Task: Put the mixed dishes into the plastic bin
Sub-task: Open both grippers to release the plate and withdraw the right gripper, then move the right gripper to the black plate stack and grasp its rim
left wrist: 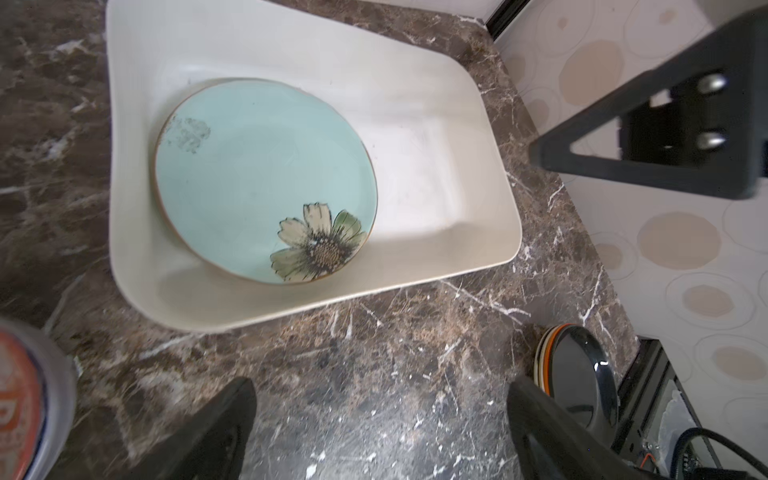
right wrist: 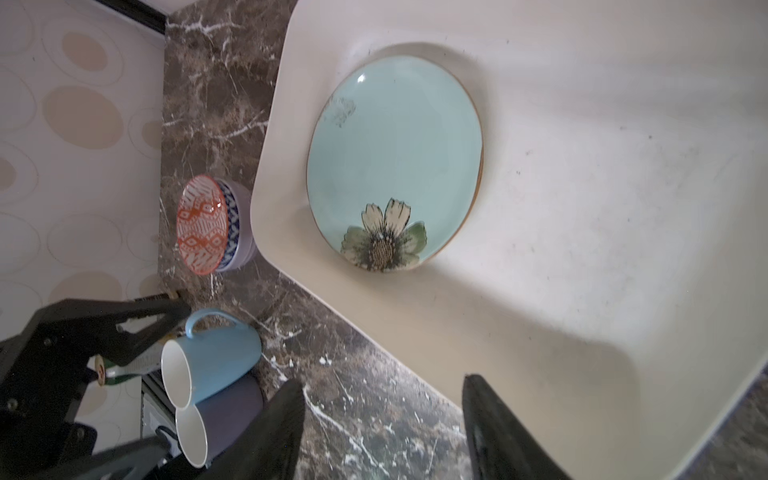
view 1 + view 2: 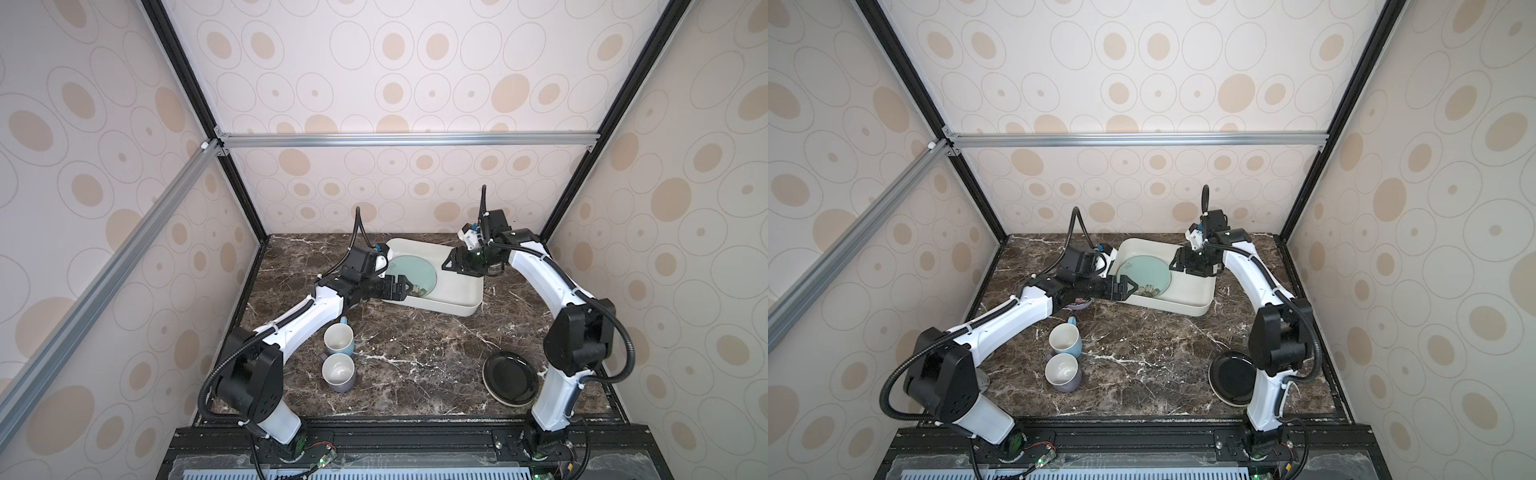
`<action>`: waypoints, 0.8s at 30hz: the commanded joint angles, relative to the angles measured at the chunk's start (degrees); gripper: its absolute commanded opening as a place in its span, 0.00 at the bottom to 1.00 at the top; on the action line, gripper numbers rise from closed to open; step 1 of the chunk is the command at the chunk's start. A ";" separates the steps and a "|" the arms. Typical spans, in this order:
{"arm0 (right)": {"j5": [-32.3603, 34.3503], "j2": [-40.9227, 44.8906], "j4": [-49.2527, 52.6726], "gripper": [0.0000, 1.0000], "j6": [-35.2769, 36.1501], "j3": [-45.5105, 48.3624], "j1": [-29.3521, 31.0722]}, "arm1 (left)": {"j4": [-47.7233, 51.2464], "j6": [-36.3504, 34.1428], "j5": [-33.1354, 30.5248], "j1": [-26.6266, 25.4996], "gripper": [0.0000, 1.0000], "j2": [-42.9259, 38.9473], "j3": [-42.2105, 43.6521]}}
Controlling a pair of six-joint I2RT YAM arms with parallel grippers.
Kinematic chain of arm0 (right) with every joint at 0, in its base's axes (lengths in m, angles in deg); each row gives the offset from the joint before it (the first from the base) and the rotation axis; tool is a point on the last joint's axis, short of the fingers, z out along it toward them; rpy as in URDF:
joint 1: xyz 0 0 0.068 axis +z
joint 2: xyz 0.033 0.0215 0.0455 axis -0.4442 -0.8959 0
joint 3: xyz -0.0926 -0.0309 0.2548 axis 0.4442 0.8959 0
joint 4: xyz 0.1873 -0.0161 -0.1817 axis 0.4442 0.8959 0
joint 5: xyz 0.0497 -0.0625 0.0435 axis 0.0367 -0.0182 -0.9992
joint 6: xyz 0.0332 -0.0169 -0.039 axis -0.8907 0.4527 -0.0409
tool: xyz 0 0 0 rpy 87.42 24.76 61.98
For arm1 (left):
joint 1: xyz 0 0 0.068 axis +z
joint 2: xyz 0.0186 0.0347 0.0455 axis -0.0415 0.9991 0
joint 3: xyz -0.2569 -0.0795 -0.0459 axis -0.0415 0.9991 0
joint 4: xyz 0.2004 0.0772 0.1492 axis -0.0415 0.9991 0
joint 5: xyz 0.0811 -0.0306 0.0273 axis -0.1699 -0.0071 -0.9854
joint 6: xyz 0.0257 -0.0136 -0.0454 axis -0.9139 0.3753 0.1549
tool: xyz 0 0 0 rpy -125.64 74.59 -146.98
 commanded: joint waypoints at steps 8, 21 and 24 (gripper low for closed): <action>10.20 11.92 1.13 0.62 -3.30 20.36 5.23 | 4.54 1.21 -7.91 -0.25 0.97 -17.68 11.42; 37.79 34.37 15.36 1.00 -20.71 35.87 4.50 | -8.72 3.73 1.63 -5.98 0.96 -8.36 12.35; 38.94 39.41 16.39 1.00 -27.06 40.02 2.28 | -11.38 4.44 3.76 -7.33 0.95 -4.79 11.12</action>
